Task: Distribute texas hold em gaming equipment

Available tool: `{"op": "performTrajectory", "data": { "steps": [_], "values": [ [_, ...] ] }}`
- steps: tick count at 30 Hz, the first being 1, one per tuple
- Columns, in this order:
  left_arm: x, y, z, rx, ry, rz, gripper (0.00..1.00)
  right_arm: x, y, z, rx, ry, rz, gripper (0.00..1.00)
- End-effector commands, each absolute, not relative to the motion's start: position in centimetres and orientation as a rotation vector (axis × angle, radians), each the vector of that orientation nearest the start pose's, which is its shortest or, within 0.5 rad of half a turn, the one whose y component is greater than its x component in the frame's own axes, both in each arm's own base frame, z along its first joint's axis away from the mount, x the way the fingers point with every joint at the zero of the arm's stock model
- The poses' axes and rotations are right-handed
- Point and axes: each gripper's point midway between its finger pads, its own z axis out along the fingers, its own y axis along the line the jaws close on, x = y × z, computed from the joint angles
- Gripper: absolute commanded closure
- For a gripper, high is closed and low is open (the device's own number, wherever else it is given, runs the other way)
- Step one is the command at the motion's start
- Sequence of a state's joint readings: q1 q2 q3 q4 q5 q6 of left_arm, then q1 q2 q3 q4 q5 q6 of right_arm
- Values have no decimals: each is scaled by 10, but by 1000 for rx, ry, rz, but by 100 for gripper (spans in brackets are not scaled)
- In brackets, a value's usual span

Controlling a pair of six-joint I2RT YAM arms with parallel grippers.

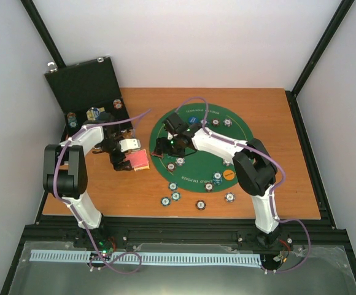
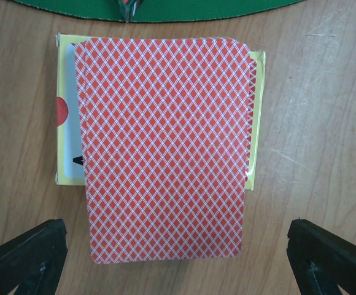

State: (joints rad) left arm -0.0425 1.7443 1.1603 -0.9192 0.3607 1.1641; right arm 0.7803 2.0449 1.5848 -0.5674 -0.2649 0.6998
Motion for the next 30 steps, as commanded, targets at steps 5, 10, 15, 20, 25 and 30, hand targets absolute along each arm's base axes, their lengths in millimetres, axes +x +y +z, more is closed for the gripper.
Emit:
{"op": "performTrajectory", "data": {
  "steps": [5, 10, 15, 20, 25, 30],
  "values": [
    [318, -81, 53, 1681, 2316, -416, 0, 331, 394, 112, -233, 2744, 853, 23],
    [317, -82, 49, 1694, 2320, -412, 0, 332, 395, 114, -233, 2738, 862, 23],
    [318, -77, 40, 1714, 2328, -365, 0, 331, 395, 115, -239, 2737, 863, 23],
    [320, -75, 39, 1718, 2315, -337, 0, 330, 394, 115, -240, 2736, 872, 24],
    [324, -77, 40, 1708, 2307, -334, 0, 329, 395, 116, -242, 2732, 881, 25],
    [325, -77, 39, 1710, 2308, -332, 0, 329, 395, 118, -245, 2725, 893, 26]
  ]
}}
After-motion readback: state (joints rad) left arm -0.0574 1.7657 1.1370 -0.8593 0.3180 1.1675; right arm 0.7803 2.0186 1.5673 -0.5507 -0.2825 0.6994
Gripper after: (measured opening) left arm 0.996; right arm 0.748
